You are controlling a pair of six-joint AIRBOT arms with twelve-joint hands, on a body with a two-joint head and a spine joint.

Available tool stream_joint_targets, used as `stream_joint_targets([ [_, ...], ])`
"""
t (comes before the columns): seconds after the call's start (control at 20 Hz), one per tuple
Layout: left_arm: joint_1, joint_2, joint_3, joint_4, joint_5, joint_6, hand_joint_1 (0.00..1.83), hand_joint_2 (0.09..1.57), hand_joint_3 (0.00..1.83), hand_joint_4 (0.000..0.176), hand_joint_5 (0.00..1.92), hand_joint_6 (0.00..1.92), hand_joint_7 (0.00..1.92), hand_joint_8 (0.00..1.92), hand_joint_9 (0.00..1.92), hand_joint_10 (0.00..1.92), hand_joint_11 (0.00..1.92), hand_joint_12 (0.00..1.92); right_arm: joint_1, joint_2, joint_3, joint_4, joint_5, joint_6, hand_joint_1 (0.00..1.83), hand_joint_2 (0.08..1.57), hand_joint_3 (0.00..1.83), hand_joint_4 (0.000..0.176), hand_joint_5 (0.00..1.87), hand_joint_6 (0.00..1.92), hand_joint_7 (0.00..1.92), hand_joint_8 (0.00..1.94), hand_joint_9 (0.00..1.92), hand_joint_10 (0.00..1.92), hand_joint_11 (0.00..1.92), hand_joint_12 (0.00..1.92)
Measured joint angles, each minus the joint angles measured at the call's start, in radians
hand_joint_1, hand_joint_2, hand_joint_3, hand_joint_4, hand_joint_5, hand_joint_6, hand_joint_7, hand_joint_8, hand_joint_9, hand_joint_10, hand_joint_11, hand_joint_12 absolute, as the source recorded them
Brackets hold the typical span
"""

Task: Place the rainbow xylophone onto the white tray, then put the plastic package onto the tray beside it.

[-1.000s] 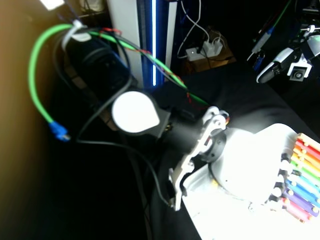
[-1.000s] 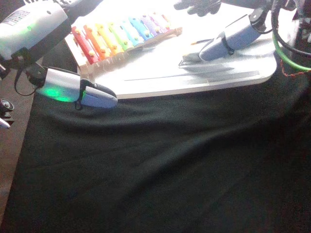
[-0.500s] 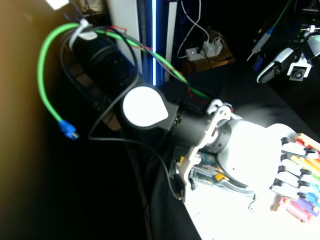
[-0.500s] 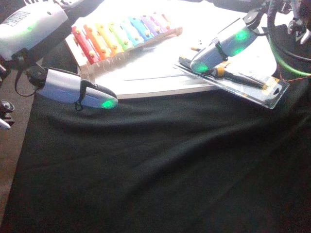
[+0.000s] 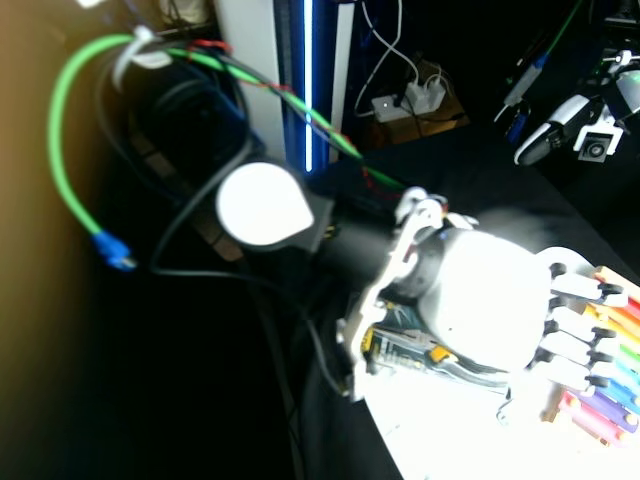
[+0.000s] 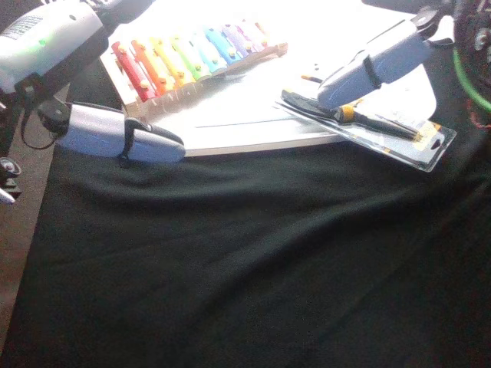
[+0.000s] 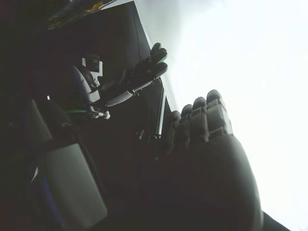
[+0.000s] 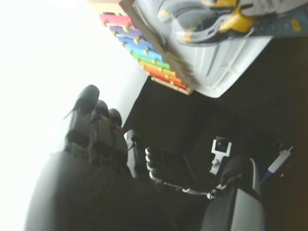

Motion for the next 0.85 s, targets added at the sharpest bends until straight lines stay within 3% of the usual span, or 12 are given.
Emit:
stream_joint_targets([
  [0.2, 0.002, 0.011, 0.000, -0.008, -0.018, 0.000, 0.92, 0.74, 0.01, 0.000, 0.00, 0.00, 0.00, 0.00, 0.00, 0.00, 0.00, 0.00, 0.000, 0.027, -0.016, 0.024, 0.034, 0.000, 0.50, 0.73, 0.00, 0.176, 0.00, 0.00, 0.06, 0.00, 0.09, 0.00, 0.00, 0.48],
  [0.25, 0.002, 0.012, 0.000, -0.010, -0.019, 0.000, 0.94, 0.74, 0.01, 0.002, 0.00, 0.00, 0.00, 0.00, 0.00, 0.00, 0.00, 0.00, 0.000, 0.033, -0.024, 0.029, 0.038, 0.000, 0.49, 0.72, 0.00, 0.176, 0.00, 0.00, 0.03, 0.00, 0.05, 0.00, 0.00, 0.56],
  [0.3, 0.002, 0.017, -0.003, -0.016, -0.022, 0.000, 0.95, 0.74, 0.01, 0.018, 0.00, 0.00, 0.00, 0.00, 0.00, 0.00, 0.00, 0.00, 0.000, 0.040, -0.028, 0.029, 0.051, 0.000, 0.49, 0.70, 0.00, 0.176, 0.00, 0.00, 0.03, 0.00, 0.05, 0.00, 0.00, 0.63],
  [0.35, 0.002, 0.023, -0.005, -0.015, -0.027, 0.000, 0.96, 0.74, 0.01, 0.017, 0.00, 0.00, 0.00, 0.00, 0.00, 0.00, 0.00, 0.00, 0.000, 0.051, -0.040, 0.038, 0.053, 0.000, 0.46, 0.68, 0.00, 0.176, 0.00, 0.00, 0.02, 0.00, 0.05, 0.00, 0.00, 0.60],
  [0.4, 0.002, 0.027, -0.006, -0.019, -0.039, 0.000, 0.97, 0.74, 0.01, 0.000, 0.00, 0.00, 0.00, 0.00, 0.00, 0.00, 0.00, 0.00, 0.000, 0.065, -0.051, 0.054, 0.065, -0.007, 0.48, 0.67, 0.00, 0.176, 0.00, 0.00, 0.00, 0.00, 0.03, 0.00, 0.00, 0.50],
  [0.5, 0.002, 0.040, -0.014, -0.032, -0.053, 0.000, 0.96, 0.75, 0.01, 0.000, 0.00, 0.00, 0.00, 0.00, 0.00, 0.00, 0.00, 0.00, 0.000, 0.086, -0.066, 0.083, 0.083, -0.022, 0.57, 0.62, 0.00, 0.176, 0.00, 0.00, 0.00, 0.00, 0.02, 0.00, 0.00, 0.51],
  [0.6, 0.002, 0.051, -0.019, -0.032, -0.069, -0.001, 0.91, 0.75, 0.01, 0.000, 0.00, 0.00, 0.00, 0.00, 0.00, 0.00, 0.00, 0.00, 0.000, 0.111, -0.088, 0.110, 0.091, -0.046, 0.64, 0.61, 0.00, 0.176, 0.00, 0.00, 0.00, 0.00, 0.04, 0.01, 0.00, 0.90],
  [0.65, 0.002, 0.061, -0.027, -0.040, -0.077, 0.000, 0.92, 0.75, 0.01, 0.000, 0.00, 0.00, 0.00, 0.00, 0.00, 0.00, 0.00, 0.00, 0.000, 0.126, -0.105, 0.132, 0.095, -0.069, 0.67, 0.61, 0.00, 0.176, 0.00, 0.00, 0.01, 0.00, 0.03, 0.00, 0.00, 0.61],
  [0.7, 0.002, 0.070, -0.030, -0.042, -0.092, 0.000, 0.91, 0.76, 0.01, 0.000, 0.00, 0.00, 0.00, 0.00, 0.00, 0.00, 0.00, 0.00, 0.000, 0.145, -0.125, 0.159, 0.099, -0.097, 0.67, 0.63, 0.01, 0.176, 0.00, 0.00, 0.01, 0.00, 0.04, 0.00, 0.00, 0.56],
  [0.8, 0.002, 0.088, -0.040, -0.051, -0.122, 0.000, 0.93, 0.75, 0.01, 0.019, 0.00, 0.00, 0.00, 0.00, 0.00, 0.00, 0.00, 0.00, 0.000, 0.188, -0.162, 0.218, 0.132, -0.142, 0.67, 0.64, 0.00, 0.176, 0.00, 0.00, 0.00, 0.00, 0.00, 0.00, 0.00, 0.34],
  [0.85, 0.003, 0.092, -0.042, -0.054, -0.134, 0.002, 0.91, 0.77, 0.01, 0.003, 0.00, 0.00, 0.00, 0.00, 0.00, 0.00, 0.00, 0.00, 0.000, 0.203, -0.168, 0.235, 0.150, -0.156, 0.70, 0.64, 0.00, 0.176, 0.00, 0.00, 0.00, 0.00, 0.00, 0.00, 0.00, 0.33],
])
